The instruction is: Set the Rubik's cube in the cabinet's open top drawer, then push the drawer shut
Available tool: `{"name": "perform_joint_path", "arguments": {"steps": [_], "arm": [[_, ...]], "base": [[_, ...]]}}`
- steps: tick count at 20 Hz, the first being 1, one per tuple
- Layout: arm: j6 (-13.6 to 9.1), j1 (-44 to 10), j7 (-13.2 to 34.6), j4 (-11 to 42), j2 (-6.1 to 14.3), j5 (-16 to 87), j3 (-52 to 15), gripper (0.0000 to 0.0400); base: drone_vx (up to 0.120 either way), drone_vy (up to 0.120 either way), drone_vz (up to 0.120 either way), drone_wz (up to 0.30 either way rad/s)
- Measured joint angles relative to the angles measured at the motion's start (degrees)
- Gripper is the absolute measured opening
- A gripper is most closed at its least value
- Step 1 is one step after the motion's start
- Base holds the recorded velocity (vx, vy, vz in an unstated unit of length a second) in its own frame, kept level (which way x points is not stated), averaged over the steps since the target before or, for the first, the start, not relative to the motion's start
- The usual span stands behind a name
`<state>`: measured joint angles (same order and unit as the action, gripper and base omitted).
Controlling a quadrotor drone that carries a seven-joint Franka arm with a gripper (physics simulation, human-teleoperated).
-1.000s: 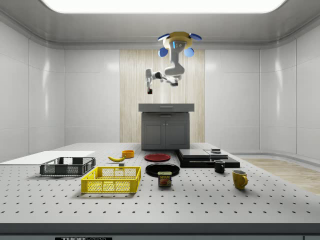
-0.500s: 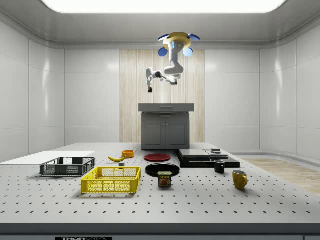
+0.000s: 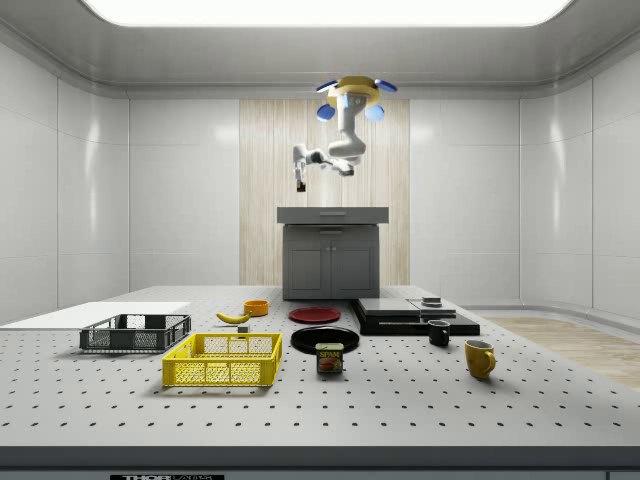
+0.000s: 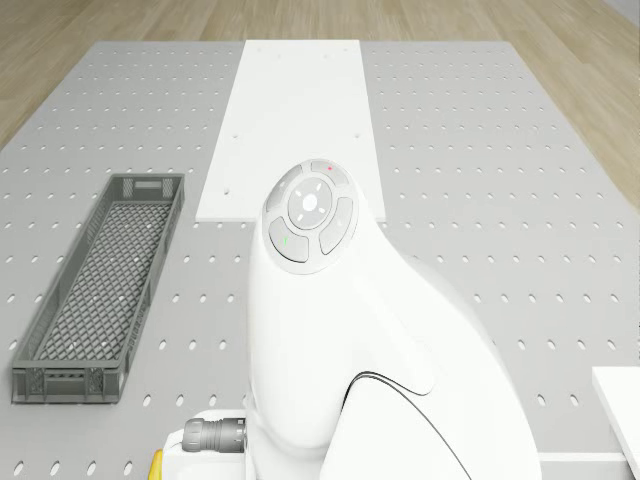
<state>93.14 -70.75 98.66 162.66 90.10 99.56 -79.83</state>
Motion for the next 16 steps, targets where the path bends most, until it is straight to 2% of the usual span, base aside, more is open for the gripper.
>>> {"name": "perform_joint_path", "arguments": {"steps": [6,8,16], "arm": [[0.1,0.0,0.0,0.0,0.1,0.0,0.0,0.0325],[0.1,0.0,0.0,0.0,0.1,-0.1,0.0,0.0325],[0.3,-0.1,0.0,0.0,0.3,-0.1,0.0,0.0325]], "base": [[0.0,-0.12,0.0,0.0],[0.0,-0.12,-0.1,0.0],[0.0,-0.12,0.0,0.0]]}}
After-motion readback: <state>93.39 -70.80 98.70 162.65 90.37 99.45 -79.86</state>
